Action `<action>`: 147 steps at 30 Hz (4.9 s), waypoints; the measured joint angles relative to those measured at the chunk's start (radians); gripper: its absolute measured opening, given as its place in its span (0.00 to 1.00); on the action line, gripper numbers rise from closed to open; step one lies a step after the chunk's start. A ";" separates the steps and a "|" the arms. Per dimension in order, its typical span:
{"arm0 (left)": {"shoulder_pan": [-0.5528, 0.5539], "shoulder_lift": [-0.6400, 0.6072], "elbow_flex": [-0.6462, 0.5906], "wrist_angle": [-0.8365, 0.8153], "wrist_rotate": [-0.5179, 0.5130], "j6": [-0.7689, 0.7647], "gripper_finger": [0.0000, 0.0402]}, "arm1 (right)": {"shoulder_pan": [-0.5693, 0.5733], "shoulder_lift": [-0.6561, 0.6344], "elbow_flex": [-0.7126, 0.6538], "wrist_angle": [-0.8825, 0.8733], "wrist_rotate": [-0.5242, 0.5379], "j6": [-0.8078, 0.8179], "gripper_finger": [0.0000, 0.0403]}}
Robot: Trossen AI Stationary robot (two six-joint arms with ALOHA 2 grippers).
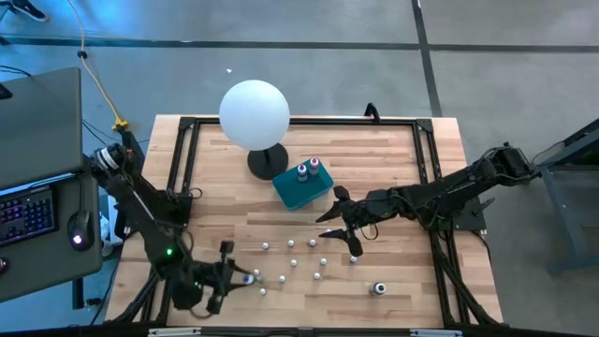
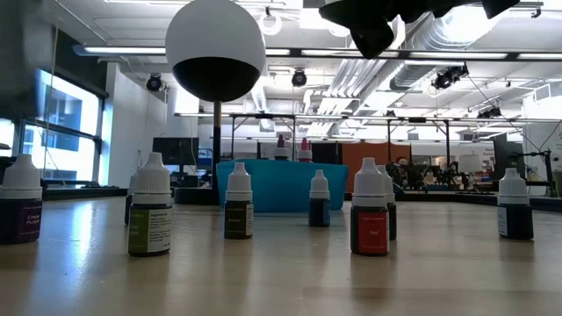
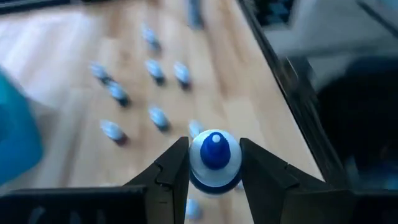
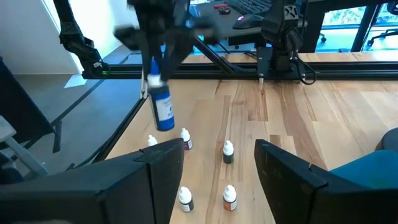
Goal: Pick & Place food coloring
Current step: Put the large blue food coloring bottle into the bin, then put the large black food coloring bottle into the bin
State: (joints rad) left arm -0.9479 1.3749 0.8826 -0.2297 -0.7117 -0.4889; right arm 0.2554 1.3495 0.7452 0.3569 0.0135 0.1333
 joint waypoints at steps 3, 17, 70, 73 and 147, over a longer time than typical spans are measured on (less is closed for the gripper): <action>0.056 -0.030 0.068 -0.049 -0.002 -0.021 0.28 | 0.000 0.000 0.000 -0.001 0.001 0.000 0.47; 0.627 0.029 0.197 -0.079 -0.010 0.091 0.28 | 0.001 0.000 0.000 -0.150 -0.013 0.064 0.47; 1.026 0.397 0.197 0.132 0.128 0.048 0.37 | 0.001 -0.001 0.000 -0.334 -0.013 -0.018 0.47; 1.026 0.397 0.197 0.133 0.127 0.067 0.39 | 0.001 -0.001 0.000 -0.338 -0.013 -0.017 0.47; 0.163 0.349 1.216 -1.222 -0.099 -0.251 0.40 | 0.602 -0.073 -0.402 0.086 0.178 0.232 0.28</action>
State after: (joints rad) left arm -0.7853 1.7241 2.0987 -1.4515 -0.8108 -0.7398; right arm 0.8574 1.2768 0.3428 0.4427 0.1920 0.3656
